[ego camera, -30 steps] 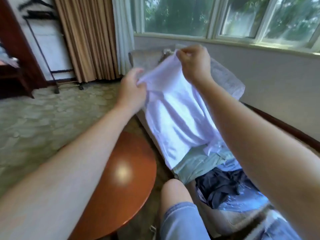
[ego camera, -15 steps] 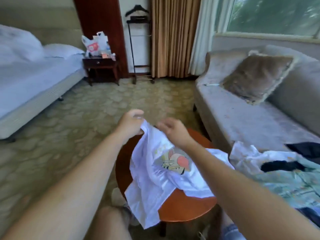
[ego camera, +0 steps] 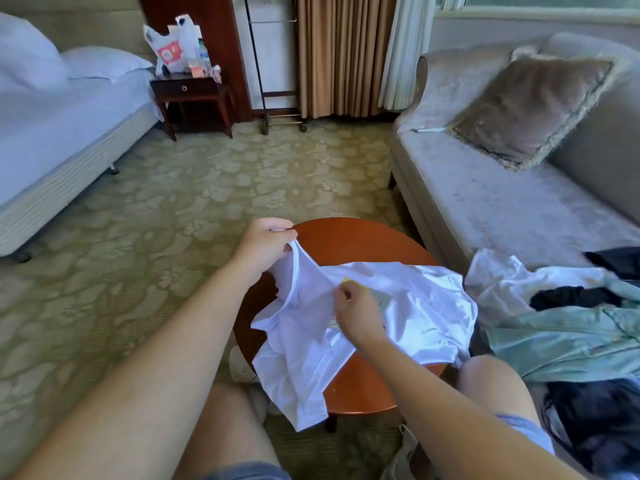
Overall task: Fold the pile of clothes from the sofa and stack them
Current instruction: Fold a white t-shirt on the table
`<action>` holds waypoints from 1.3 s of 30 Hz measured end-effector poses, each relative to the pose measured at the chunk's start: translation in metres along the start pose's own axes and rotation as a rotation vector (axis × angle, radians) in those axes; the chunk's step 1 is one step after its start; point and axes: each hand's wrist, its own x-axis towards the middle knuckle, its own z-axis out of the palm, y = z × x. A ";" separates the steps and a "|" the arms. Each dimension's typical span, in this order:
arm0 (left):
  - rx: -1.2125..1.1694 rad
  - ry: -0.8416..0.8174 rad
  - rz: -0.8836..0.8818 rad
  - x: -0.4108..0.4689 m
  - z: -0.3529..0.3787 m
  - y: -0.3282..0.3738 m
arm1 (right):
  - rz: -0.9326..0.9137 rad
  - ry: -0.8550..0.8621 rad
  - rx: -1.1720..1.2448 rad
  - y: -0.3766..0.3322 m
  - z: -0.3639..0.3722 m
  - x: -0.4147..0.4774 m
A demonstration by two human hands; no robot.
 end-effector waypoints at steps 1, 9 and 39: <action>0.006 0.020 -0.011 0.001 -0.005 -0.001 | 0.008 0.047 0.064 -0.001 -0.008 0.002; 0.028 0.035 0.043 -0.006 -0.012 0.020 | -0.139 0.288 0.257 -0.047 -0.078 0.021; 0.129 -0.173 0.081 -0.020 0.028 0.015 | -0.091 -0.231 0.034 -0.002 -0.065 -0.008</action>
